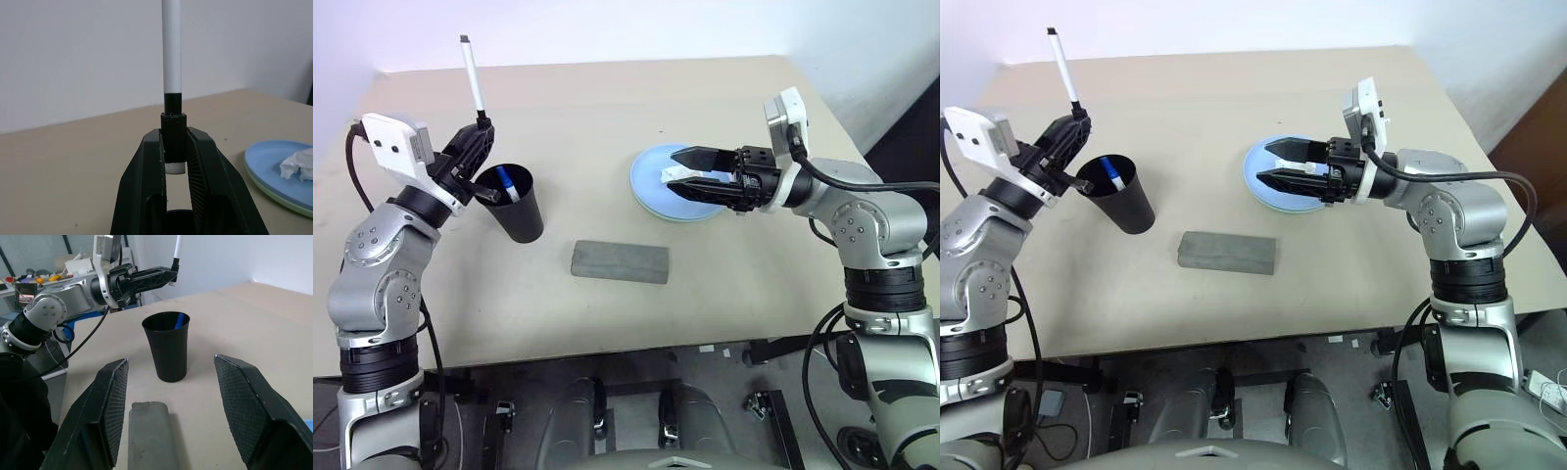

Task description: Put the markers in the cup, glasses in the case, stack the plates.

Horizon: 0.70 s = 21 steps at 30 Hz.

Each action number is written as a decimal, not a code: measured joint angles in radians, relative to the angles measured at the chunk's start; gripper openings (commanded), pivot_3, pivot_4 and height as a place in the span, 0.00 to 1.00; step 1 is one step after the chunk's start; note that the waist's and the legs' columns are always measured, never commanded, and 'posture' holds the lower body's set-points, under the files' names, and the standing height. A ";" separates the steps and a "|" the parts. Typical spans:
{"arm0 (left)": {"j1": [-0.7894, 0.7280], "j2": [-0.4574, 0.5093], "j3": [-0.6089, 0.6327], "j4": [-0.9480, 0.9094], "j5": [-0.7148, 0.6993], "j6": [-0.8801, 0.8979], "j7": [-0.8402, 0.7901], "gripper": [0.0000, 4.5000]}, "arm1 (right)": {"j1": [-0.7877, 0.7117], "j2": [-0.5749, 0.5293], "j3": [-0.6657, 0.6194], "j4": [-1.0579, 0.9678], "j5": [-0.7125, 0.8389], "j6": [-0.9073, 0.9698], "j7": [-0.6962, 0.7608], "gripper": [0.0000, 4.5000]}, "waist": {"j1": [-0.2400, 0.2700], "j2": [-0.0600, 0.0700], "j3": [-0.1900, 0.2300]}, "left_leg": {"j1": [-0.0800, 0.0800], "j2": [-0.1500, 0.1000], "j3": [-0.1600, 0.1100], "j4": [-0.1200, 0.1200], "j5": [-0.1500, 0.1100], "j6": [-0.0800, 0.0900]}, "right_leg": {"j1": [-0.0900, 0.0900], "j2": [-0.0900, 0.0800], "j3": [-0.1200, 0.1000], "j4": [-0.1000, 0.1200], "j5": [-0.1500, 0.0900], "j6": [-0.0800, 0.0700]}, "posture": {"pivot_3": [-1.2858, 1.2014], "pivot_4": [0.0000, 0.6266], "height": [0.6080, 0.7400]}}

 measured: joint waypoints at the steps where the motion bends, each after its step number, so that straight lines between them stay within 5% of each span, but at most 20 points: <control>1: 0.000 -0.006 -0.001 0.002 0.000 0.000 0.000 0.06 | 0.002 0.000 0.002 0.000 -0.001 0.000 -0.001 0.66 | 0.000 0.000 0.000 | 0.000 0.000 0.000 0.000 0.000 0.000 | 0.000 0.000 0.000 0.000 0.000 0.000 | 0.52 0.24 0.84; 2: 0.000 -0.011 -0.002 0.002 -0.001 0.001 0.000 0.06 | 0.004 0.000 0.004 0.000 -0.001 0.000 -0.001 0.66 | 0.000 0.000 0.000 | 0.000 0.000 0.000 0.000 0.000 0.000 | 0.000 0.000 0.000 0.000 0.000 0.000 | 0.52 0.24 0.84; 14: 0.029 -0.014 0.008 -0.055 -0.026 0.051 0.020 0.98 | 0.013 -0.002 0.008 0.001 -0.022 -0.022 -0.003 0.66 | -0.001 0.000 0.000 | 0.000 0.000 0.000 0.000 0.000 0.000 | 0.000 0.000 0.000 0.000 0.000 0.000 | 0.52 0.24 0.84; 21: 0.025 -0.028 0.040 -0.068 -0.070 0.077 0.050 0.99 | 0.012 0.005 0.016 0.012 -0.030 -0.042 -0.002 0.66 | 0.000 0.000 0.000 | 0.000 0.000 0.000 0.000 0.000 0.000 | 0.000 0.000 0.000 0.000 0.000 0.000 | 0.52 0.24 0.84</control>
